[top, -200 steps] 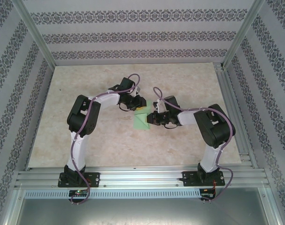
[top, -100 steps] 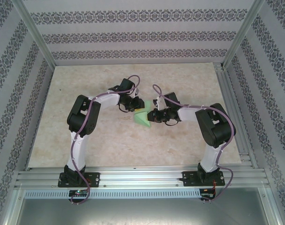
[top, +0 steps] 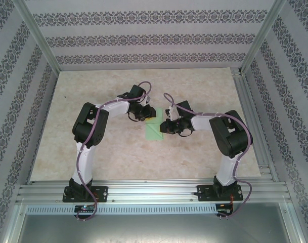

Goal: Fold a paper plane with a square sheet of paper (pick it up from the middle)
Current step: Fold the triangle a second time at the center of the table.

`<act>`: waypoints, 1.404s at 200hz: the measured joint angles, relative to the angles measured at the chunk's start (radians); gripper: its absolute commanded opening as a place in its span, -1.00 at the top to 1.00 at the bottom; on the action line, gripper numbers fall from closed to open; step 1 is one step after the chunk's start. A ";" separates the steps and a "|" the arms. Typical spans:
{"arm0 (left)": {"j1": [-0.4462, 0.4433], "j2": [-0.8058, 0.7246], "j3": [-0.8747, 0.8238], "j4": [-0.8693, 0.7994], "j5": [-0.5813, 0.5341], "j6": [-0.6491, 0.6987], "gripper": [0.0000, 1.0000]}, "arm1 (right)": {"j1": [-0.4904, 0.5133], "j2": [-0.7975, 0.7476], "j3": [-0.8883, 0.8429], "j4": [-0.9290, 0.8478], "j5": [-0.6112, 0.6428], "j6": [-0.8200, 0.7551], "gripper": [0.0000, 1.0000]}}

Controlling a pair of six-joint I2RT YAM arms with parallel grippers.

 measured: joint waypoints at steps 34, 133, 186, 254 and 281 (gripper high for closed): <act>0.000 -0.014 0.000 -0.002 -0.005 0.005 0.30 | 0.000 0.001 0.000 0.000 0.006 0.000 0.76; 0.000 -0.010 0.023 -0.039 -0.074 0.031 0.40 | 0.006 0.014 0.031 -0.031 0.016 -0.011 0.80; 0.000 -0.002 0.023 -0.063 -0.095 0.045 0.41 | 0.006 0.016 0.036 -0.052 0.040 -0.012 0.80; 0.000 -0.002 0.023 -0.063 -0.097 0.048 0.37 | 0.006 0.022 0.045 -0.068 0.060 -0.015 0.81; 0.000 -0.002 0.024 -0.063 -0.090 0.047 0.29 | 0.011 0.024 0.051 -0.079 0.072 -0.020 0.80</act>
